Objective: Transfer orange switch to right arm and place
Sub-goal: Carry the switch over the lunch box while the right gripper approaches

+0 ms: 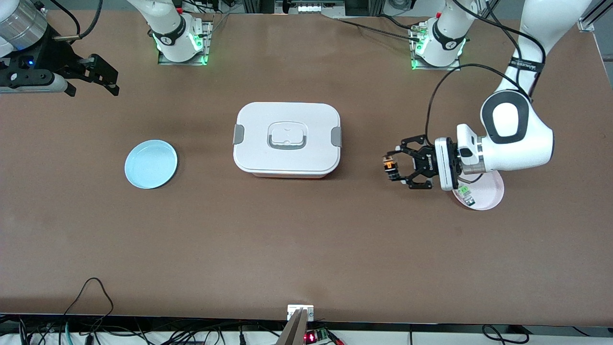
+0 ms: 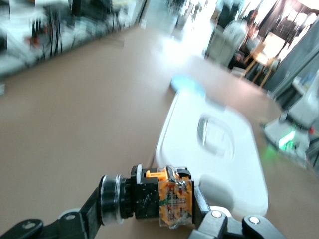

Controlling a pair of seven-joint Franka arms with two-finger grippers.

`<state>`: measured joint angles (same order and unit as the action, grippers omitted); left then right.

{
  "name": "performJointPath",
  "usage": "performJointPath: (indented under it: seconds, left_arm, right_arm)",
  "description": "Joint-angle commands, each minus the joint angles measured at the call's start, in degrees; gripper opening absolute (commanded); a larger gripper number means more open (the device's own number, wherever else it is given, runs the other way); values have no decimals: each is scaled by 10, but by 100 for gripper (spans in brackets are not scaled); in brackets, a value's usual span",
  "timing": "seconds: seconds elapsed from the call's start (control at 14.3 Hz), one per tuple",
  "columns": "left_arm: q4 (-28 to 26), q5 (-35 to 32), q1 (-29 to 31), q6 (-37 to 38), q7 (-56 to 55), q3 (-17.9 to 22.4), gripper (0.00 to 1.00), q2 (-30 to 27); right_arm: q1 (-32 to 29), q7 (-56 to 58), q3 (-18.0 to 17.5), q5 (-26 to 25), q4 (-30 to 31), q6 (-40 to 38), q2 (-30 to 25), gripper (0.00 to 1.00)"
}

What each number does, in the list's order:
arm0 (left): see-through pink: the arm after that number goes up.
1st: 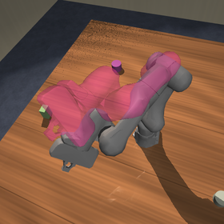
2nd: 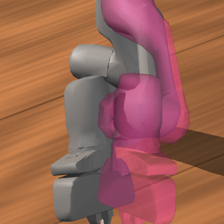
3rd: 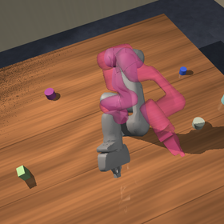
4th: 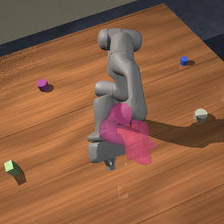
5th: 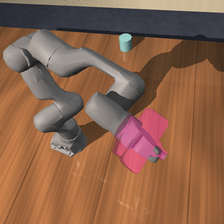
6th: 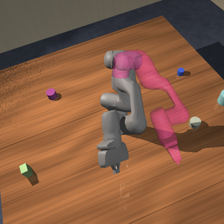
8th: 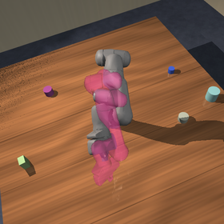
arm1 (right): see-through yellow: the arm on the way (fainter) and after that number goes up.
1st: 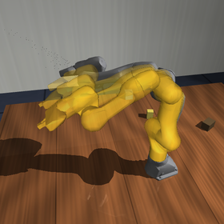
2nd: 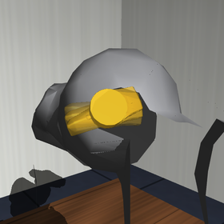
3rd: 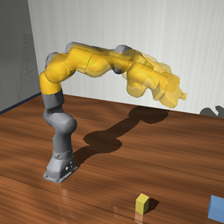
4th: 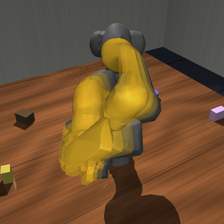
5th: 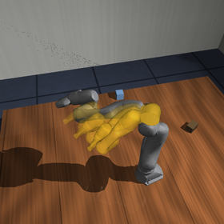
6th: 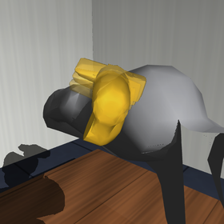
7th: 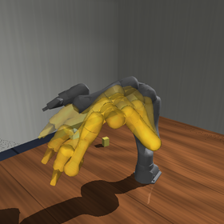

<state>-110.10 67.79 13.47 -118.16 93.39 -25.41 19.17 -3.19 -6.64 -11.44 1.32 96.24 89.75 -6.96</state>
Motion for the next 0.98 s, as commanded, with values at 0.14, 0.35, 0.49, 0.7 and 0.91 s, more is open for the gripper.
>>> performJointPath:
  seconds: [0.14, 0.35, 0.49, 0.7, 0.91]
  left_arm:
    - [18, 197, -20, 22, 42, -50, 0, -20]
    - [41, 221, -49, 21, 35, -54, 0, -34]
    - [51, 222, -63, 21, 34, -54, 0, -39]
    - [62, 233, -83, 16, 31, -58, 0, -45]
    - [63, 240, -108, -17, 15, -59, 0, -63]
  right_arm:
    - [2, 7, -8, 59, 0, -9, 35, 100]
    - [0, 7, -6, 198, -1, -10, 58, 100]
    - [-2, 5, -1, 291, -1, -12, 77, 100]
    - [-8, 4, 30, 446, 0, -42, 108, 100]
    - [-16, -1, 44, 584, 0, -72, 144, 100]
